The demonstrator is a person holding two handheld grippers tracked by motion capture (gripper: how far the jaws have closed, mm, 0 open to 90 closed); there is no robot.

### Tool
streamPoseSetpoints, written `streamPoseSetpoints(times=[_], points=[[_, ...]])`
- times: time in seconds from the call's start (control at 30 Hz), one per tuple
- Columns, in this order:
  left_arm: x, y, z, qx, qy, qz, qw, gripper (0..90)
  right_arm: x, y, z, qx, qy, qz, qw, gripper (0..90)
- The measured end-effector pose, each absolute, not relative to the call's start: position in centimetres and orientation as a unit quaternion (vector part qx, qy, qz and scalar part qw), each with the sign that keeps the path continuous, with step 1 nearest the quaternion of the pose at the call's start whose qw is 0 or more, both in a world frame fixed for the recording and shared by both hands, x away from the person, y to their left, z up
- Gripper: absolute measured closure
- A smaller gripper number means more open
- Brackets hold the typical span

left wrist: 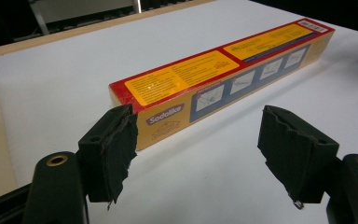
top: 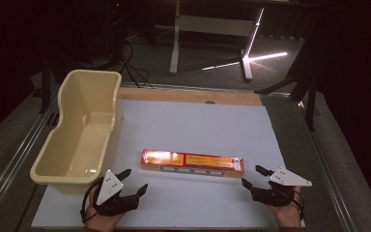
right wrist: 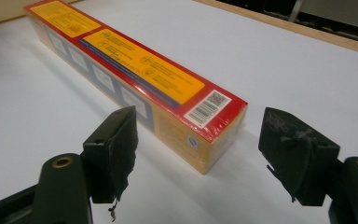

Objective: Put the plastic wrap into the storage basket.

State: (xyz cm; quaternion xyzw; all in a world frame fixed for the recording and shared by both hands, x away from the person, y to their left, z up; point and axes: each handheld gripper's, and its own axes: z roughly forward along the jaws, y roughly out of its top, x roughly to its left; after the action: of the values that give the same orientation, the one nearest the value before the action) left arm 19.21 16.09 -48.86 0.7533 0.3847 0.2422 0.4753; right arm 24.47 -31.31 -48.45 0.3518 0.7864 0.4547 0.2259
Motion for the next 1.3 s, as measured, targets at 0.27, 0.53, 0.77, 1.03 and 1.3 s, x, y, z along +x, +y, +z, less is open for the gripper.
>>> streamPoseSetpoints(times=[0.27,0.53,0.77,1.03,1.3], points=[[19.0,16.0,-48.8,0.753,0.383,0.24,0.477,27.8,25.0,-31.5,-48.3,0.36,0.783,0.458,0.219,27.4],[19.0,15.9,-48.9,0.754,0.386,0.237,0.476,27.8,27.0,-29.5,-47.5,0.322,0.811,0.449,0.194,27.6],[19.0,15.9,-49.0,0.755,0.386,0.236,0.475,27.8,30.0,-27.2,-48.0,0.285,0.846,0.422,0.156,29.2],[19.1,15.8,-49.0,0.757,0.384,0.232,0.475,27.8,32.9,-25.8,-48.8,0.266,0.871,0.393,0.127,22.7],[19.1,15.6,-49.1,0.761,0.382,0.23,0.471,27.6,34.4,-24.9,-49.4,0.221,0.901,0.364,0.086,16.6]])
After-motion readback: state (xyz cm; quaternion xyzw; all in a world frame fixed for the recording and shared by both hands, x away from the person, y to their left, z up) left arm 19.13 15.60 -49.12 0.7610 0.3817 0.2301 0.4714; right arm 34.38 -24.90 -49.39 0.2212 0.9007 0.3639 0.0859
